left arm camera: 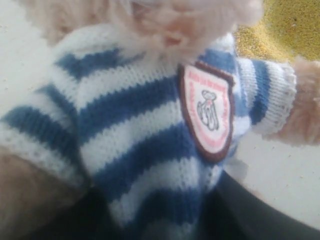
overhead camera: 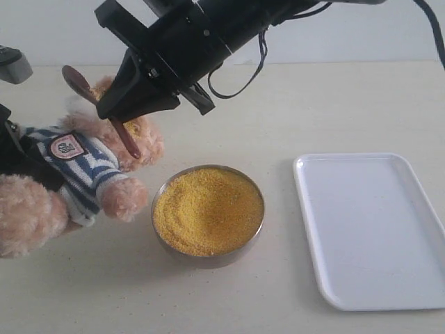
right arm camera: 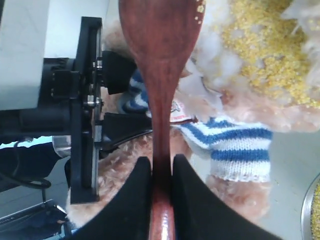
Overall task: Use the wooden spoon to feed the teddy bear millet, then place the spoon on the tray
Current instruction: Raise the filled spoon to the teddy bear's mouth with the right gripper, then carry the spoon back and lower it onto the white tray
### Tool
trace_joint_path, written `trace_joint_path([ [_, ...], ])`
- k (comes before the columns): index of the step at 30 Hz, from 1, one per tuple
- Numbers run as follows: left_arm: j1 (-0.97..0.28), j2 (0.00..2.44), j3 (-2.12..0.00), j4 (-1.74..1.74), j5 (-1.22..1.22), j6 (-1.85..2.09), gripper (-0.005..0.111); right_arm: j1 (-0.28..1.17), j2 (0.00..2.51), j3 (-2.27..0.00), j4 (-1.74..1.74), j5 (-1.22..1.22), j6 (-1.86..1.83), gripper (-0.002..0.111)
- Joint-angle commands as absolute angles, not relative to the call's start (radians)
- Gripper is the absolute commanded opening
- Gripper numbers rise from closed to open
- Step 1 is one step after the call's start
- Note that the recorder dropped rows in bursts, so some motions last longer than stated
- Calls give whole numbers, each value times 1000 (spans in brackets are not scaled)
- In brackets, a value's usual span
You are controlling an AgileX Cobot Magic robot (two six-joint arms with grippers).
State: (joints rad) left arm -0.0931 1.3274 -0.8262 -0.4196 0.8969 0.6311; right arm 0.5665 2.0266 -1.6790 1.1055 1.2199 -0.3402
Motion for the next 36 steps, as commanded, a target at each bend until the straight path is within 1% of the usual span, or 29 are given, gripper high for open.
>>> trace_joint_path([
  [1,-94,1318,-836,-431,886,636,4,548,2013,-1636,1156,1221,-394,0],
  [12,-94,1318,-836,-431,878,636,4,497,1933,-1616,1139,1221,-493,0],
  [14,-94,1318,-836,-431,868,636,4,503,1894,-1616,1019,1221,-501,0],
  [17,-94,1318,-836,-431,860,635,4,534,1820,-1616,698,1221,-439,0],
  [21,-92,1318,-836,-431,839,629,4,580,1723,-1616,238,1221,-169,0],
  [24,-92,1318,-836,-431,836,629,4,576,1677,-1591,41,1221,-41,0],
  [27,-92,1318,-836,-422,828,618,4,537,1634,-1497,-55,1211,92,0],
  [30,-92,1316,-836,-377,806,557,4,492,1585,-1348,-134,1149,201,0],
  [36,-92,1314,-836,-343,745,460,4,477,1484,-998,-293,906,454,0],
])
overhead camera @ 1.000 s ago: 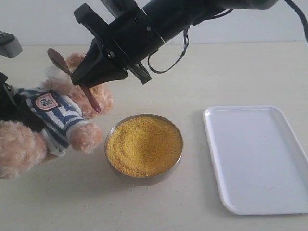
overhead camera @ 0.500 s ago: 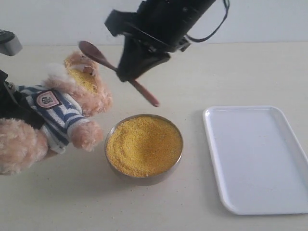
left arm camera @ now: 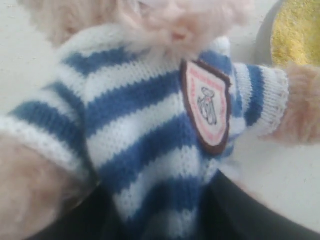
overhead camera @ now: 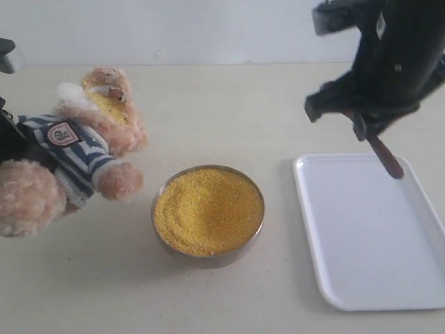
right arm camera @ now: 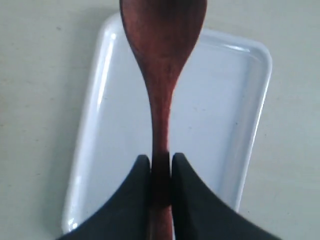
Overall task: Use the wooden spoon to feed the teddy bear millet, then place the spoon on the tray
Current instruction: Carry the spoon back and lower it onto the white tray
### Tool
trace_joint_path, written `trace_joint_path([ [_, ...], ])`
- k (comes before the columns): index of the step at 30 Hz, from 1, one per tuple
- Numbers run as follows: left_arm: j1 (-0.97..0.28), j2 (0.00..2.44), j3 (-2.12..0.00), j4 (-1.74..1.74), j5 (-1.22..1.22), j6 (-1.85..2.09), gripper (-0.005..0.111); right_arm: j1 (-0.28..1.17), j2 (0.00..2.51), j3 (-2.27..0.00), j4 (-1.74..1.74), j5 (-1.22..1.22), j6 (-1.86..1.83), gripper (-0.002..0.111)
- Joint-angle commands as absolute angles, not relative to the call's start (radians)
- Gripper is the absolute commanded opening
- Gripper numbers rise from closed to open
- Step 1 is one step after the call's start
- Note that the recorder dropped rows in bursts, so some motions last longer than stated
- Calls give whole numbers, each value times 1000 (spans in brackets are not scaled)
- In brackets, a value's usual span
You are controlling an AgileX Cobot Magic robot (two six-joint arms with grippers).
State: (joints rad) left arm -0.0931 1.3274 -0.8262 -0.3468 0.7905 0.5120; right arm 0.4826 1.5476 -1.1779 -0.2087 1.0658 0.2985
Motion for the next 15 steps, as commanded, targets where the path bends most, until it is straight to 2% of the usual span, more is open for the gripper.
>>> trace_joint_path([
  [1,-92,1314,-836,-343,742,456,4,477,1476,-942,-309,861,495,0],
  [8,-92,1314,-836,-324,737,431,4,458,1501,-664,-354,582,646,0],
  [15,-92,1314,-836,-324,732,426,4,459,1588,-599,-366,467,655,0],
])
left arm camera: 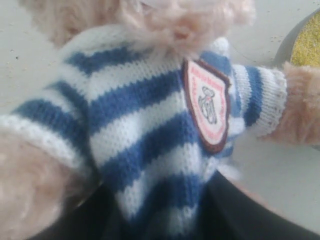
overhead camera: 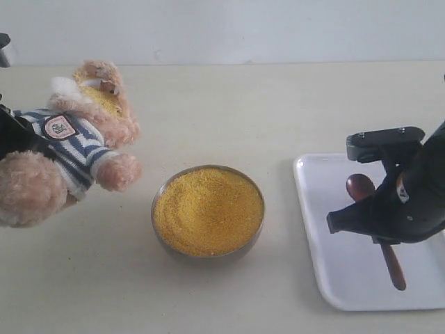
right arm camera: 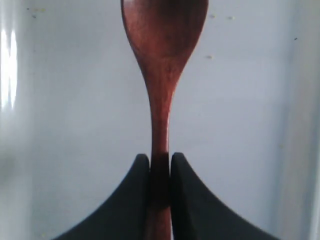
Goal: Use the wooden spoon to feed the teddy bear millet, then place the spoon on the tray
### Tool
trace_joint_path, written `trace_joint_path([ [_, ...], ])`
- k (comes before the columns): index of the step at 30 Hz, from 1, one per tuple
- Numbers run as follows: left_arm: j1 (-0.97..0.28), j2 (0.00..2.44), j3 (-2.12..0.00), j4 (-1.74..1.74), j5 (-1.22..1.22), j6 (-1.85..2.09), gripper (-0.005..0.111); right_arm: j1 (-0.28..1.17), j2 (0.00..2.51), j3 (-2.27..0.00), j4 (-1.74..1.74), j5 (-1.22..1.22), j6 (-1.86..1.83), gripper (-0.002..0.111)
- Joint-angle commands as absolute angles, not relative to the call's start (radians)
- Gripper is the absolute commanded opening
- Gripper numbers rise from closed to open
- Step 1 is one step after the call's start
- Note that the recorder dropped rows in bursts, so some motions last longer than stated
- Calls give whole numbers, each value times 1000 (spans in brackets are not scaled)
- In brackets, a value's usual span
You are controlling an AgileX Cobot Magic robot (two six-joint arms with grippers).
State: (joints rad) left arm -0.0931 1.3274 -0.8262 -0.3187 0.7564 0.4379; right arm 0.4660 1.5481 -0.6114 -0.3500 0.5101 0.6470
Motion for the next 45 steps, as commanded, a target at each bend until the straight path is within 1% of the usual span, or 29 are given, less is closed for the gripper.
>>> trace_joint_path([
  [1,-92,1314,-836,-324,731,426,4,459,1599,-599,-366,460,655,0],
  [3,-92,1314,-836,-324,729,426,4,459,1617,-599,-366,458,655,0],
  [6,-92,1314,-836,-317,730,426,4,459,1622,-599,-366,451,655,5],
  [8,-92,1314,-836,-317,730,424,4,459,1622,-599,-366,454,655,16],
  [9,-92,1314,-836,-317,730,421,4,459,1622,-599,-366,459,655,23],
  [12,-92,1316,-836,-317,722,407,4,459,1602,-603,-366,479,655,50],
  [13,-92,1316,-833,-317,711,401,4,459,1584,-609,-366,490,655,60],
  [15,-92,1316,-827,-317,687,396,4,459,1546,-622,-366,513,655,70],
  [16,-91,1320,-827,-317,681,394,4,459,1519,-630,-367,527,655,73],
  [18,-88,1338,-827,-317,672,380,4,459,1461,-632,-367,537,655,73],
  [21,-55,1415,-827,-317,642,343,4,463,1297,-632,-363,556,655,73],
  [25,-44,1510,-827,-337,549,298,4,518,1161,-630,-363,567,636,73],
  [28,-44,1538,-827,-386,502,276,4,558,1139,-629,-365,580,626,73],
  [33,-44,1567,-827,-386,490,261,5,559,1139,-629,-365,580,607,73],
  [35,-44,1582,-827,-386,498,261,16,559,1139,-629,-365,578,597,73],
  [36,-44,1594,-827,-386,500,261,26,559,1139,-629,-365,576,595,73],
  [37,-44,1604,-827,-386,503,261,32,559,1139,-629,-365,576,595,73],
  [38,-44,1611,-827,-386,508,261,42,559,1139,-629,-365,576,593,73],
  [42,-44,1624,-827,-386,512,261,69,559,1139,-629,-365,576,593,73],
  [44,-44,1619,-827,-386,514,261,78,559,1139,-629,-365,576,593,73],
  [45,-44,1615,-828,-386,514,261,81,559,1139,-629,-365,576,593,73],
])
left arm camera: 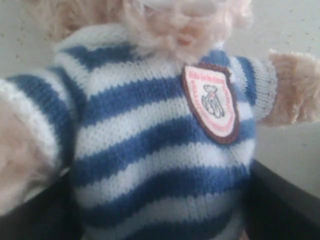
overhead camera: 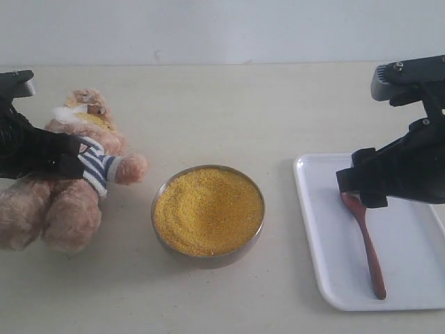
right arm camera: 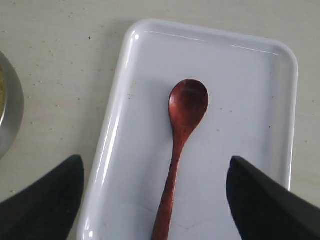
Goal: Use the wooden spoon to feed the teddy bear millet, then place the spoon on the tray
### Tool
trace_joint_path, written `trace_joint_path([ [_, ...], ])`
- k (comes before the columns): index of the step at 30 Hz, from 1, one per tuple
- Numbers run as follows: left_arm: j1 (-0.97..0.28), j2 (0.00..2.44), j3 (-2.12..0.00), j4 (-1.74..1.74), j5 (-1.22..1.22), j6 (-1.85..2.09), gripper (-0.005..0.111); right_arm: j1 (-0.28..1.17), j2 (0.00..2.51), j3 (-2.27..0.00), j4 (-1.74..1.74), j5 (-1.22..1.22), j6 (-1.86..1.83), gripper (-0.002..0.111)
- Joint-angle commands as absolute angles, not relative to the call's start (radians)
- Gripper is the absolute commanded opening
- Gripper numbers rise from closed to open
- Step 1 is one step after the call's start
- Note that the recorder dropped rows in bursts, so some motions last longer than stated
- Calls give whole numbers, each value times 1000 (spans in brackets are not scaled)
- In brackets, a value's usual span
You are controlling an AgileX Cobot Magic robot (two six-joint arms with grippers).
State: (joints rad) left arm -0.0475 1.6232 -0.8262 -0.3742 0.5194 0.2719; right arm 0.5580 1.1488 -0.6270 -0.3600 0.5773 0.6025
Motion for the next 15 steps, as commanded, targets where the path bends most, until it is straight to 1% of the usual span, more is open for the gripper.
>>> trace_joint_path([
  [1,-44,1610,-831,-386,514,261,82,559,1139,-629,-365,576,593,73],
  [4,-44,1580,-840,-384,522,261,85,559,1139,-629,-365,576,591,73],
  [10,-44,1485,-869,-368,544,261,85,559,1139,-629,-365,576,591,73],
  [12,-44,1449,-885,-362,554,245,85,559,1139,-629,-365,582,591,73],
  [15,-44,1390,-900,-311,554,204,80,559,1139,-629,-365,590,591,73],
])
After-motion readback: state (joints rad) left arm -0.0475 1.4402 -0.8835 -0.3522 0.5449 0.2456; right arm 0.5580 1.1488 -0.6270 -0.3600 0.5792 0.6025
